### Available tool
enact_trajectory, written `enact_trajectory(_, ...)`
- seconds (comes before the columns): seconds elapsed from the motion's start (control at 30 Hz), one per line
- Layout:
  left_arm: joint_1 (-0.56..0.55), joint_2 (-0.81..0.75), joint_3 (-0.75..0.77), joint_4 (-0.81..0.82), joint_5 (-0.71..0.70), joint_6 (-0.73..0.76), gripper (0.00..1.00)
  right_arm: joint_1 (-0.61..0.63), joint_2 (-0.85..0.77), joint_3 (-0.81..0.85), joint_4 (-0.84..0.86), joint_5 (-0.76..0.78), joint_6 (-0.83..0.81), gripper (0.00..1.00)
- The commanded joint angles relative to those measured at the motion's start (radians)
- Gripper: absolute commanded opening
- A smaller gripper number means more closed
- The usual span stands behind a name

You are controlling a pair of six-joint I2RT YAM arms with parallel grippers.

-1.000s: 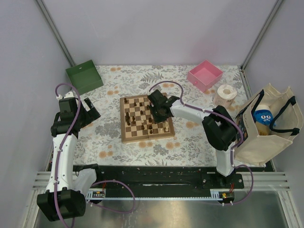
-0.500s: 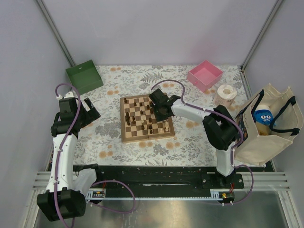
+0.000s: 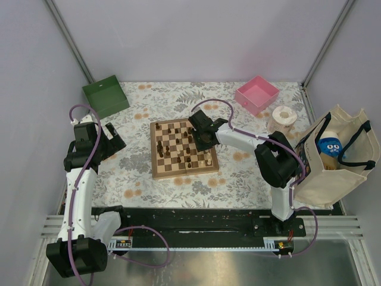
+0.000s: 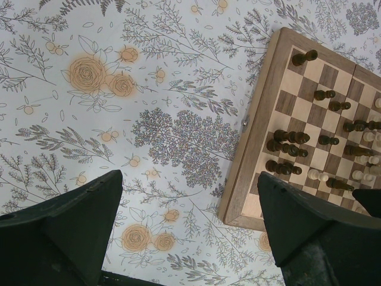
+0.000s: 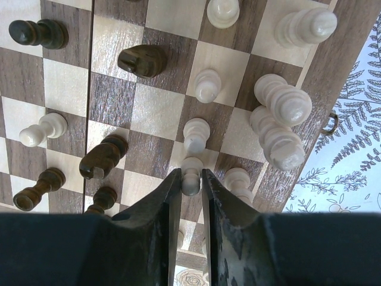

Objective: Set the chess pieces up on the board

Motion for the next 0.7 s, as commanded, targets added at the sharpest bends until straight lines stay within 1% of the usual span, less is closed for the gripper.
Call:
enact_trajectory(0.0, 0.006, -0.004, -0.004, 0.037, 0.015, 0.010, 0.99, -0.003, -0.037, 0.007, 0.012, -0.001, -0.014, 0.31)
enact_trajectory(0.37, 0.006, -0.007, -0.004, 0.037, 0.016, 0.011, 0.99, -0.004, -0.083, 0.052, -0.003, -0.053, -0.017, 0.38)
enact_trajectory(0.5, 0.006, -0.007, -0.002, 0.039, 0.016, 0.010, 0.99, -0.003, -0.130, 0.052, -0.011, -0.052, -0.008, 0.38)
enact_trajectory(0.67, 0.006, -0.007, -0.002, 0.037, 0.018, 0.011, 0.99, 0.011, -0.164, 0.058, 0.013, -0.116, -0.007, 0.39)
